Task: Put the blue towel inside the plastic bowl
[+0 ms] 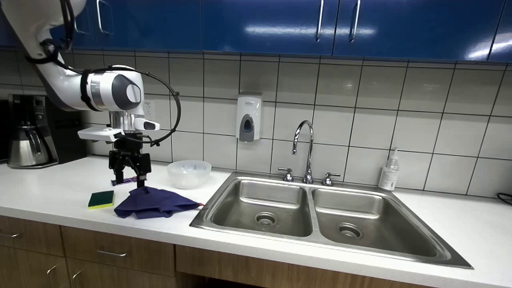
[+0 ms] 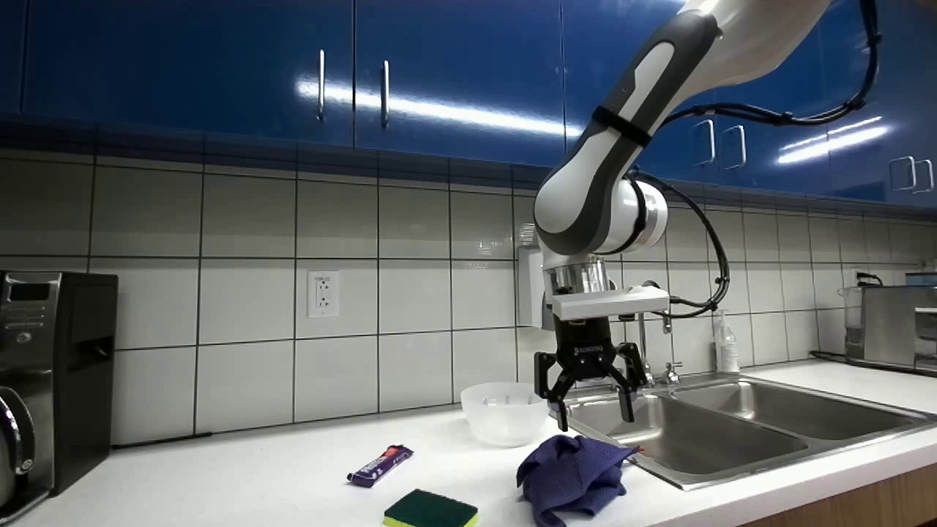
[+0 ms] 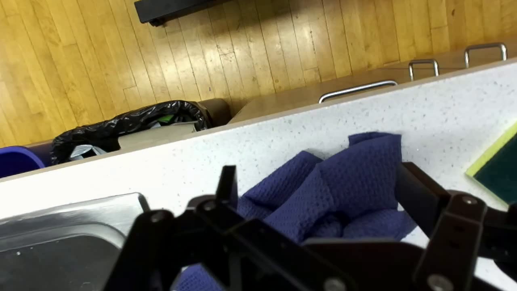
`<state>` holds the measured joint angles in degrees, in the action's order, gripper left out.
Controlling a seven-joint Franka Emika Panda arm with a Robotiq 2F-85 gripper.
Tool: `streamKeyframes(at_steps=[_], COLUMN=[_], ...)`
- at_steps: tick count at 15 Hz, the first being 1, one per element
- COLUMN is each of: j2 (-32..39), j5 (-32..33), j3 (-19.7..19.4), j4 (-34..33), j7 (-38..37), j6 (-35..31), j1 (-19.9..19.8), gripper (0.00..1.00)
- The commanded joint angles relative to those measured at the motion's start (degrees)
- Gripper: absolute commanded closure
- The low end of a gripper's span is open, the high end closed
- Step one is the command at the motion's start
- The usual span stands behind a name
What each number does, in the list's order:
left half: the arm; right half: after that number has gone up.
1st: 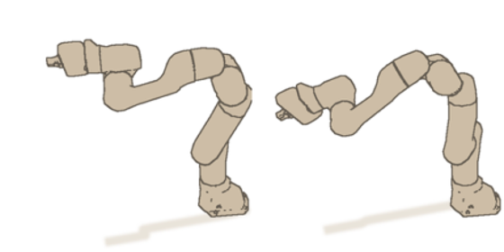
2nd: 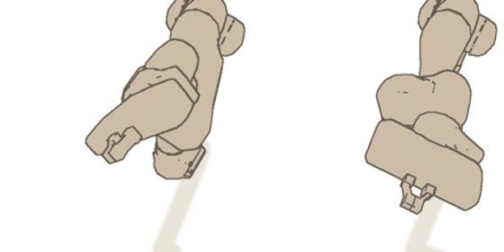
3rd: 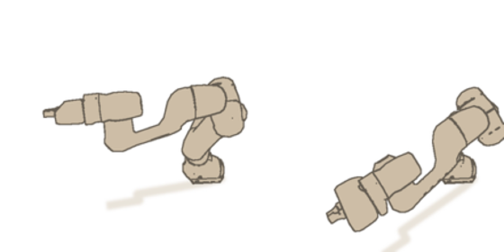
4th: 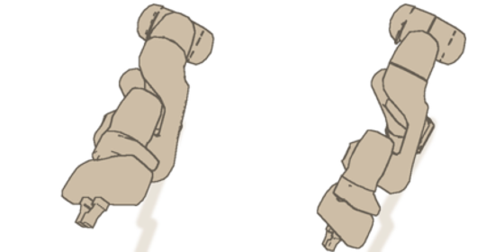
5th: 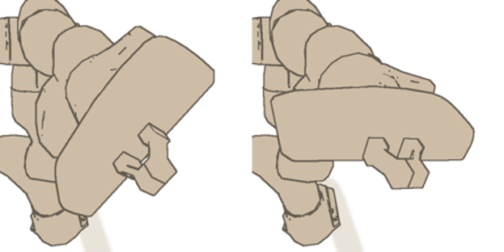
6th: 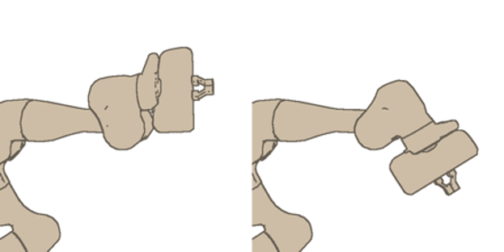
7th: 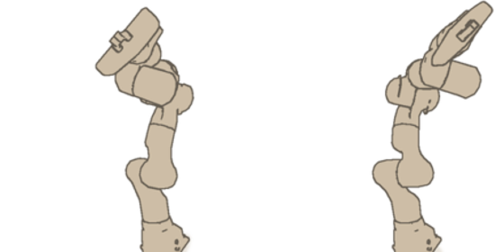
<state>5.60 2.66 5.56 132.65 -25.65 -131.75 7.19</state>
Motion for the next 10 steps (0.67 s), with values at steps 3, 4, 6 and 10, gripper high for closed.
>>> streamKeyframes(at_steps=[3,4,6,10], j2=[4.2,4.8,6.3,8.7], j5=[1.6,2.2,4.7,7.1], j3=[-1.5,-1.9,-2.8,-4.2], j4=[-4.4,-4.7,-5.5,-7.8], j7=[-11.5,-13.8,-19.9,-29.5], j6=[-2.9,-3.4,-4.0,-3.4], j1=[1.1,1.3,2.1,3.3], gripper=[0.00,0.00,0.00,0.00])
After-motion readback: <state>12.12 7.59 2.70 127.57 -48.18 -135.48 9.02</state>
